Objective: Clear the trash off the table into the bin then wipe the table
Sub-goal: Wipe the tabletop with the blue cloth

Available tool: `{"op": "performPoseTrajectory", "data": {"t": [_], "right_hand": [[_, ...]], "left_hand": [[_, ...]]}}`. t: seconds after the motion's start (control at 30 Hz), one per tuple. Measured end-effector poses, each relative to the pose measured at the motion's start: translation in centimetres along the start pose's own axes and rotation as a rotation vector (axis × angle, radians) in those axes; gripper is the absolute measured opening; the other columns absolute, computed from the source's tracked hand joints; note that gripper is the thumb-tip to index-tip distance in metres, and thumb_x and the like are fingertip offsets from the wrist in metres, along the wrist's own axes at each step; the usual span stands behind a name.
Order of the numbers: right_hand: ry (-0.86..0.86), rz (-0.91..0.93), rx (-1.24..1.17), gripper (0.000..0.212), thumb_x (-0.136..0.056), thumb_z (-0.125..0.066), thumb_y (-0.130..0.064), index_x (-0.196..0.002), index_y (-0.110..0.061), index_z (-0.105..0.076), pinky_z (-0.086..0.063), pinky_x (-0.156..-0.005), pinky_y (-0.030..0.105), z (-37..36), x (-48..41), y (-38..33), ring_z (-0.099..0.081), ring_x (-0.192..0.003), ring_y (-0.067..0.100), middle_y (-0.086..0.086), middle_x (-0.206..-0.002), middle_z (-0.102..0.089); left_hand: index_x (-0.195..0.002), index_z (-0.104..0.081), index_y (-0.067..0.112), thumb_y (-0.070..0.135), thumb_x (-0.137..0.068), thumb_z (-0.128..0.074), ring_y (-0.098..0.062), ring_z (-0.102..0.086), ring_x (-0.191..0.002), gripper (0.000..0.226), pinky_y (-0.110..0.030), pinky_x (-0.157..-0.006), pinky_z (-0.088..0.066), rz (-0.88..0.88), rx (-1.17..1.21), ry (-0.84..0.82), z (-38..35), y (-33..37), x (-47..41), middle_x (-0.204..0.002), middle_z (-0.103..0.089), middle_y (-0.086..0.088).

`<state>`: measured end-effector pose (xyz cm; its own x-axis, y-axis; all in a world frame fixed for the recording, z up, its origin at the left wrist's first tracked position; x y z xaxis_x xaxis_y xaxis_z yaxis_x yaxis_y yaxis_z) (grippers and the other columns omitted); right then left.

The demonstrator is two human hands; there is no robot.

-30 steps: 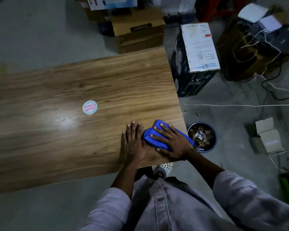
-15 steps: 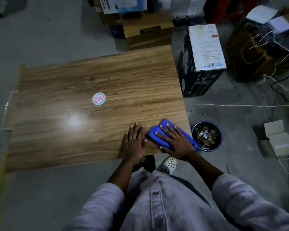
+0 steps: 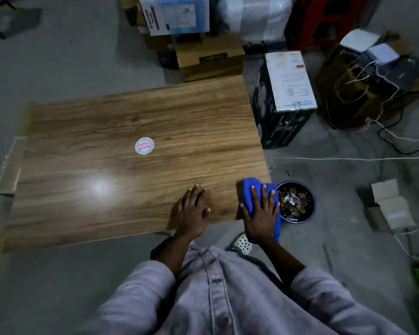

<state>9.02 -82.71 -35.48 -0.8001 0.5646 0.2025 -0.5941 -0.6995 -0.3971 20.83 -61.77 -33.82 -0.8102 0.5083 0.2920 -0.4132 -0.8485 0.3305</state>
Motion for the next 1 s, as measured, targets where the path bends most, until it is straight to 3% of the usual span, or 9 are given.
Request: {"op": "performPoseTrajectory", "data": {"t": [0.2,0.37,0.43,0.53,0.63,0.73,0.8,0.9,1.0], "right_hand": [[0.110,-0.230,-0.071,0.075,-0.095,-0.029,-0.059,-0.161,-0.023,-0.026,-0.012,-0.119,0.067,-1.5,-0.4,-5.5,-0.009,-0.155,0.042,0.016,-0.168,-0.014],[-0.005,0.022,-0.055,0.078,-0.084,-0.038,-0.033,-0.160,-0.022,-0.028,-0.006,-0.121,0.066,-4.3,-0.8,-11.5,-0.006,-0.155,0.044,0.014,-0.169,-0.013],[-0.049,0.150,-0.154,0.076,-0.082,-0.038,-0.029,-0.158,-0.019,-0.034,-0.006,-0.122,0.065,-4.7,-0.6,-13.8,-0.009,-0.154,0.043,0.014,-0.167,-0.020],[-0.072,0.218,-0.406,0.073,-0.079,-0.042,-0.012,-0.152,-0.014,-0.043,-0.022,-0.122,0.059,-4.7,0.5,-16.3,-0.030,-0.150,0.034,0.012,-0.158,-0.042],[0.102,-0.003,-0.638,0.061,-0.084,-0.048,-0.009,-0.145,-0.007,-0.051,-0.045,-0.108,0.047,-2.4,2.1,-14.1,-0.057,-0.130,0.030,0.015,-0.142,-0.060],[0.431,-0.261,-0.620,0.062,-0.087,-0.050,-0.003,-0.148,-0.010,-0.049,-0.043,-0.103,0.034,3.3,4.0,-9.5,-0.056,-0.126,0.026,0.016,-0.143,-0.058],[0.558,-0.493,-0.557,0.058,-0.097,-0.051,-0.005,-0.153,-0.020,-0.044,-0.043,-0.099,0.035,6.5,4.8,-6.5,-0.056,-0.124,0.031,0.014,-0.144,-0.058],[0.555,-0.668,-0.575,0.057,-0.101,-0.049,-0.012,-0.156,-0.025,-0.038,-0.042,-0.101,0.041,7.0,3.4,-3.2,-0.057,-0.124,0.036,0.016,-0.142,-0.057],[0.390,-0.628,-0.376,0.062,-0.100,-0.051,-0.017,-0.159,-0.020,-0.031,-0.023,-0.118,0.054,3.2,-0.2,-3.1,-0.030,-0.148,0.041,0.017,-0.162,-0.034]], "left_hand": [[-0.155,-0.036,0.029,0.040,-0.101,-0.047,-0.018,-0.025,-0.149,0.057,-0.039,-0.114,-0.026,-0.183,-0.023,-0.103,2.2,-2.3,-1.5,-0.166,-0.024,0.009],[-0.117,-0.072,0.015,0.041,-0.093,-0.035,-0.029,-0.061,-0.114,0.051,-0.036,-0.095,-0.043,-0.300,0.130,0.076,6.3,-5.3,-2.2,-0.119,-0.071,-0.004],[-0.103,-0.075,0.009,0.035,-0.094,-0.038,-0.033,-0.065,-0.097,0.046,-0.036,-0.087,-0.047,-0.311,0.221,0.118,7.5,-6.7,-2.8,-0.100,-0.074,-0.009],[-0.101,-0.076,0.003,0.034,-0.092,-0.036,-0.036,-0.066,-0.092,0.051,-0.036,-0.085,-0.042,-0.239,0.320,0.151,8.4,-7.6,-3.7,-0.097,-0.075,-0.016],[-0.101,-0.077,0.005,0.020,-0.086,-0.045,-0.035,-0.066,-0.092,0.038,-0.033,-0.083,-0.041,-0.175,0.402,0.172,8.4,-7.3,-3.8,-0.097,-0.075,-0.015],[-0.089,-0.078,0.011,0.006,-0.073,-0.045,-0.034,-0.064,-0.088,0.036,-0.032,-0.078,-0.044,-0.247,0.444,0.107,7.2,-6.1,-3.8,-0.088,-0.075,-0.009],[-0.080,-0.076,0.013,-0.005,-0.066,-0.051,-0.036,-0.062,-0.083,0.034,-0.032,-0.075,-0.042,-0.301,0.431,0.077,6.0,-5.0,-3.8,-0.081,-0.071,-0.008],[-0.078,-0.076,0.013,-0.014,-0.064,-0.067,-0.035,-0.057,-0.085,0.031,-0.031,-0.074,-0.041,-0.308,0.351,0.061,5.1,-3.9,-4.5,-0.078,-0.064,-0.007],[-0.077,-0.075,0.017,-0.011,-0.064,-0.071,-0.033,-0.052,-0.087,0.031,-0.036,-0.076,-0.041,-0.314,0.252,0.063,5.4,-3.5,-5.7,-0.079,-0.057,-0.005]]}}
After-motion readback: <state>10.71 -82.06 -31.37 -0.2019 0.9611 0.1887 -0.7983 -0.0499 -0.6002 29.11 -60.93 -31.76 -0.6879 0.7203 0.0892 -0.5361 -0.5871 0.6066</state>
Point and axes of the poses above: each hand's wrist, its own x-axis away from the middle knuckle, its own z-axis out of the back of the hand, y = z × x, the point moved 7 cm from there along -x, towards the middle knuckle
